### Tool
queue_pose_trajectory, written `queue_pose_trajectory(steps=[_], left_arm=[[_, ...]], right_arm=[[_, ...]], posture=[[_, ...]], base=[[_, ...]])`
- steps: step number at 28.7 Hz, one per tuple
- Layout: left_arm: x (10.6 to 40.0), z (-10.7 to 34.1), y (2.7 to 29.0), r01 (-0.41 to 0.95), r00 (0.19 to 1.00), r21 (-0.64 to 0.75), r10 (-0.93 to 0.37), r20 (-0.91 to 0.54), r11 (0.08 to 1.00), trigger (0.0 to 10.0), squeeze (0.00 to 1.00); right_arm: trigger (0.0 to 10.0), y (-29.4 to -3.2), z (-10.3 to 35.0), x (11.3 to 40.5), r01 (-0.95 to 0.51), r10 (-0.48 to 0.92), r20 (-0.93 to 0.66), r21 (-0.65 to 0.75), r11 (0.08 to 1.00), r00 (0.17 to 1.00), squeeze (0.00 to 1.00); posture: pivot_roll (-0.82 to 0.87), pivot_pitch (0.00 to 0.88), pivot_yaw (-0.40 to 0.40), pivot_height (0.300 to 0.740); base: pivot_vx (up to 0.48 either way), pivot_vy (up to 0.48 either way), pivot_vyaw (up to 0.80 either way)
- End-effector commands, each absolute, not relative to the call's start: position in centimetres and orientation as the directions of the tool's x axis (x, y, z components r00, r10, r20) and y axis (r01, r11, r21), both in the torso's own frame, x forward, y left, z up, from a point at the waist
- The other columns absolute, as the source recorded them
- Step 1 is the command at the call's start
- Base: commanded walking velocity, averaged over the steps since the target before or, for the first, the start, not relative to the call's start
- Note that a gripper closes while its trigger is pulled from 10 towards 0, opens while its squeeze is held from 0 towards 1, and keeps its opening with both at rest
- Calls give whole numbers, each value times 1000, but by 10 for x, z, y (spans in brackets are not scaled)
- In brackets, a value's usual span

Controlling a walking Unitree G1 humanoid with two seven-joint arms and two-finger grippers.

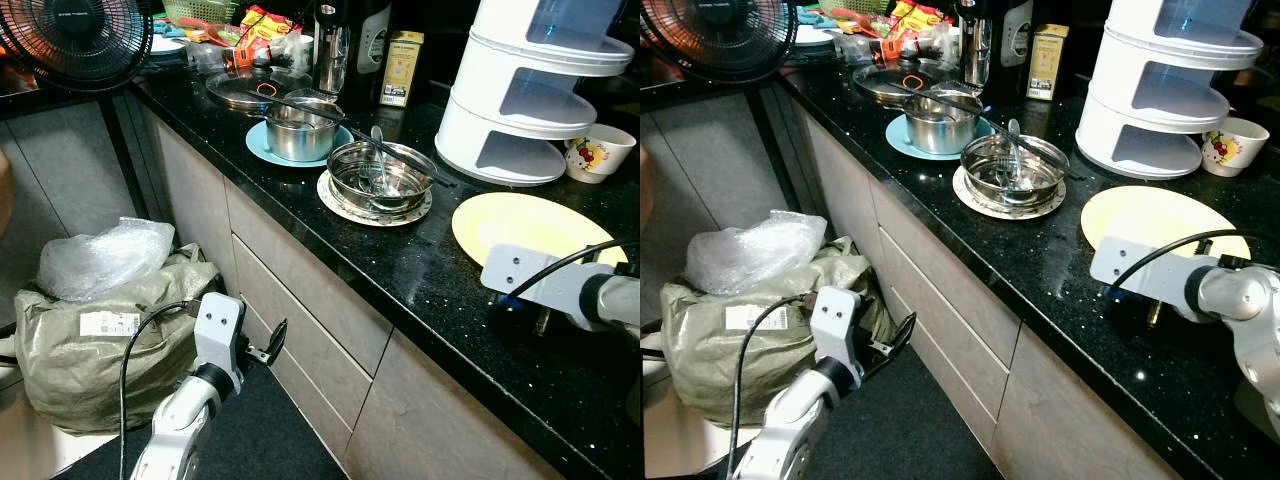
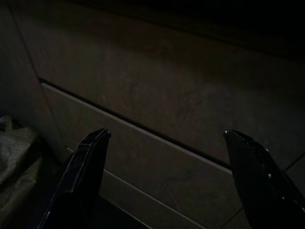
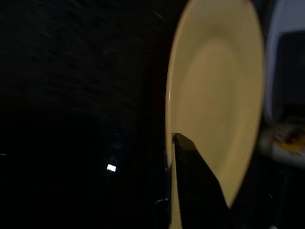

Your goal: Kitchen organization

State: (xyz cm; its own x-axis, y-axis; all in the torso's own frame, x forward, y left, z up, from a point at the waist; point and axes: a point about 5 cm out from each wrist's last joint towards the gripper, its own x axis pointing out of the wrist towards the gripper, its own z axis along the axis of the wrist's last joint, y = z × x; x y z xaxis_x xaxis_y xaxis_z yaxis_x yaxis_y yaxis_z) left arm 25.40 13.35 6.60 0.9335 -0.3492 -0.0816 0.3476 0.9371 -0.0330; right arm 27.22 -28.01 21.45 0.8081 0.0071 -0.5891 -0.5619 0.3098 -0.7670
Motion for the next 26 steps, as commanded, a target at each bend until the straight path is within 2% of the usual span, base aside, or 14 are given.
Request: queue_pose_trajectory(steps=[1,3,6,8,11,18,20,23,24,25,26], left_arm=[[253,64,134,350,932,-41,-352,-85,936,10000,0],[253,64,134,350,932,-41,-352,-85,936,10000,0],[253,66,134,351,933,-29,-352,-79,936,10000,0],[253,67,134,355,932,-21,-355,-75,935,10000,0],[253,70,132,372,927,4,-371,-61,928,10000,0],[252,72,129,388,921,24,-387,-52,921,10000,0],[252,72,128,394,918,29,-392,-50,919,10000,0],[252,73,127,397,917,31,-395,-47,917,10000,0],[252,73,127,399,916,33,-398,-46,916,10000,0],[252,74,126,404,915,34,-402,-44,914,10000,0],[252,74,125,408,913,36,-406,-42,912,10000,0]], right_arm=[[0,-282,197,274,-571,-8,-610,-746,343,792,0],[0,-281,197,275,-559,-7,-598,-754,346,802,0],[0,-274,211,292,-366,-16,-413,-824,432,910,0],[0,-274,217,296,-300,-33,-350,-844,444,936,0],[0,-282,241,303,-74,-121,-145,-886,458,982,0],[0,-311,259,298,104,-284,-11,-916,387,959,0],[0,-326,264,293,179,-364,43,-920,349,930,0],[0,-332,264,292,200,-389,52,-915,351,920,0],[2078,-335,263,291,208,-399,55,-913,351,915,0],[3647,-336,262,290,219,-406,57,-905,365,912,0],[4510,-337,261,290,229,-411,55,-893,388,910,0]], posture=[[50,0,-19,740],[50,0,-19,740],[49,0,-18,740],[47,0,-17,740],[47,0,-17,740],[39,0,-16,740],[38,0,-16,740],[38,0,-16,740],[37,0,-16,740],[37,0,-16,740],[37,0,-16,740]], base=[[0,0,0],[0,0,0],[0,0,0],[0,0,0],[0,0,0],[0,0,0],[0,0,0],[0,0,0],[0,0,0],[0,0,0],[0,0,0]])
